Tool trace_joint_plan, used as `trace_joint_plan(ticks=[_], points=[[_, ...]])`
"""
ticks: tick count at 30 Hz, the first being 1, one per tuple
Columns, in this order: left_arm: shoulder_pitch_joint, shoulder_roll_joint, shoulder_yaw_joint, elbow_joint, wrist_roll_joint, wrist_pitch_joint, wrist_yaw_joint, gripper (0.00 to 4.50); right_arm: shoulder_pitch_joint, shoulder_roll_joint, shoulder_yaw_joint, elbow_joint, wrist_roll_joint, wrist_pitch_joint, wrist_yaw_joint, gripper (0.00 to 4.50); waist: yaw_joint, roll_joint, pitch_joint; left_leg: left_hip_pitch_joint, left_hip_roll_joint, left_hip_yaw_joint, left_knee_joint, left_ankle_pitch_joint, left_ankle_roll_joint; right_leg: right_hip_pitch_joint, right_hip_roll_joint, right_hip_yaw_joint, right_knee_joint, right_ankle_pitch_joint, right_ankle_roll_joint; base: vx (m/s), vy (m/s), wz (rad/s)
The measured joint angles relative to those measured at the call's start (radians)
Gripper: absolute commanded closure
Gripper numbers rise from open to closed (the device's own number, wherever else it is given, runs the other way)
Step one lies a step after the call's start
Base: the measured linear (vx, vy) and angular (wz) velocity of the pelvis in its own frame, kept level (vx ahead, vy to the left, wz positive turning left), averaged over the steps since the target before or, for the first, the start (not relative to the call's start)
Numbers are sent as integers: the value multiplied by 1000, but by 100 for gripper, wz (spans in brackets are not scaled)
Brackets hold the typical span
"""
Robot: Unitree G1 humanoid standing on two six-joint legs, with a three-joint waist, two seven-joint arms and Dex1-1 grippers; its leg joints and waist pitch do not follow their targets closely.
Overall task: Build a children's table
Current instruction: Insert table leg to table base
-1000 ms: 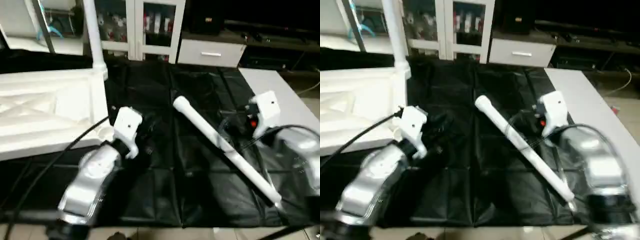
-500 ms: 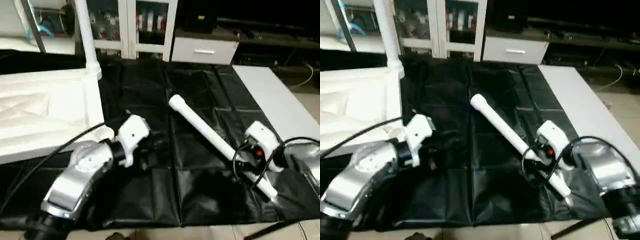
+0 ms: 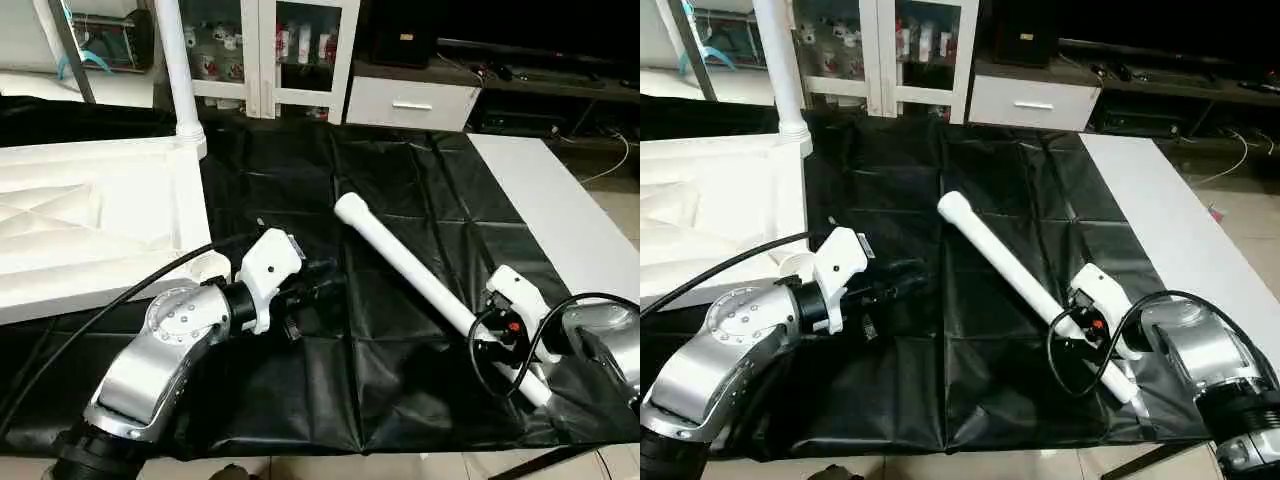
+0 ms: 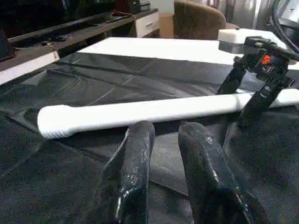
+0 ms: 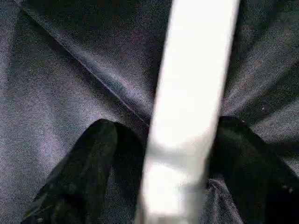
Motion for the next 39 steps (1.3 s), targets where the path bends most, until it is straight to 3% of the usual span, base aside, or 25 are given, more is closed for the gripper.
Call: trace_joint_plan(ticks=[12, 18, 23, 27, 31, 33, 39], points=[[0, -15, 8, 0, 6, 12, 58, 326, -5, 38, -21, 34, 14, -42, 32, 233, -2, -8, 2, 0, 1, 2, 0, 0, 0, -1, 0, 0, 0, 0, 0, 0, 0, 0], [0, -13, 20, 0, 14, 13, 78, 326, -6, 43, -29, 34, 15, -71, 46, 300, -1, -12, 4, 0, 1, 2, 0, 0, 0, -1, 0, 0, 0, 0, 0, 0, 0, 0], [2, -10, 21, 0, 14, 13, 86, 326, -18, 42, -48, 36, 17, -80, 47, 310, -1, -14, 6, -1, 1, 3, 0, 0, 0, -1, 0, 1, -1, 0, 0, 0, 0, 0], [2, -21, 24, 0, 15, 15, 102, 326, -21, 54, -104, 22, 69, -74, 45, 311, 1, -15, 6, -1, 2, 3, 0, 0, 0, -2, 0, 0, 0, 0, 0, 0, 0, 0], [-8, -84, 65, 1, 0, 85, 169, 326, -29, 140, -216, -55, 185, -17, 3, 311, -2, -15, 6, 0, 2, 4, 0, 0, 0, -2, 0, 1, 1, 0, 0, 0, 0, 0], [-53, -211, 170, 34, -95, 166, 260, 310, -47, 225, -291, -115, 268, 12, -73, 312, -2, -17, 8, -1, 2, 5, 0, 2, 1, -4, 0, 1, 3, 1, -1, 0, 0, 0], [-135, -354, 284, 68, -299, 211, 342, 262, -44, 387, -362, -276, 399, 22, -201, 312, 14, -21, 7, -1, 4, 5, -1, 2, 0, -4, 0, -1, 1, 0, -1, 0, 0, 0]])
